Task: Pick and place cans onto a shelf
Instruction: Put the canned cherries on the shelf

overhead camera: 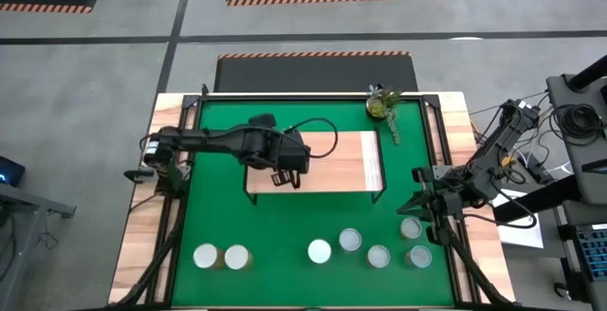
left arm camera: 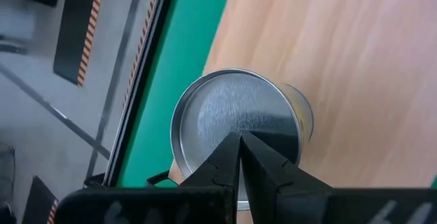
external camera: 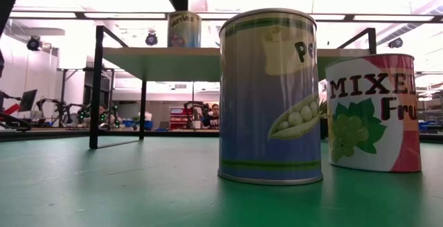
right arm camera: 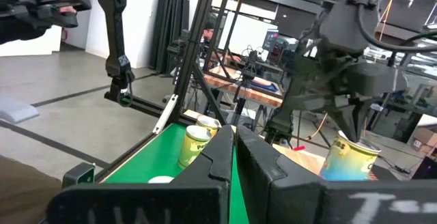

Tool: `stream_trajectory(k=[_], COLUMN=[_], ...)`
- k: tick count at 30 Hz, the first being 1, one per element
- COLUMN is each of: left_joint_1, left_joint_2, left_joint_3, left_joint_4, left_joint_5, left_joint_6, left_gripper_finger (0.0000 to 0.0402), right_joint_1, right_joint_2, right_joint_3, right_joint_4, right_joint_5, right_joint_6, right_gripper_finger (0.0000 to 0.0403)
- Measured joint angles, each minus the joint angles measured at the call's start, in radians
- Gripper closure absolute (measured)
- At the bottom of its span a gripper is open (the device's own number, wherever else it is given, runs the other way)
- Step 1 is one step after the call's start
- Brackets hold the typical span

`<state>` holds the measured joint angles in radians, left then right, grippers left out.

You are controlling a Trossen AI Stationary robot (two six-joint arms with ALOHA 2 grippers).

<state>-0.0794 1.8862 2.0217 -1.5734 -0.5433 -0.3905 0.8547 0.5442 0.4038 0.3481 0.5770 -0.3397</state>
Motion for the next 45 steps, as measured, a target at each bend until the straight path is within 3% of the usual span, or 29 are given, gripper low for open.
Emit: stream_trajectory(k=[20, 26, 33, 45], left_joint_1=[0.028, 0.026, 0.023, 0.017], left_joint_2=[-0.030, -0.027, -0.018, 0.091], left_joint_3=[0.009, 0.122, 0.115, 0.087], left_joint_4=[-0.001, 0.075, 0.307, 0.126], left_joint_5=[0.022, 0.018, 0.194, 0.148], left_joint_6=[-0.015, 0.006, 0.026, -0.063], left_gripper_finger=[0.0402, 0.0402, 0.0402, 0.0402], right_joint_1=[0.000, 0.000, 0.000, 0.000], right_joint_2=[0.000, 0.000, 0.000, 0.000], right_joint_3=[0.000, 0.000, 0.000, 0.000], right_joint_4=[0.000, 0.001, 0.001, -0.002], right_joint_5=[0.000, 0.000, 0.000, 0.000], right_joint_6=[0.002, 0.000, 0.000, 0.001], right_gripper_finger=[0.0394, 0.0394, 0.0394, 0.0394])
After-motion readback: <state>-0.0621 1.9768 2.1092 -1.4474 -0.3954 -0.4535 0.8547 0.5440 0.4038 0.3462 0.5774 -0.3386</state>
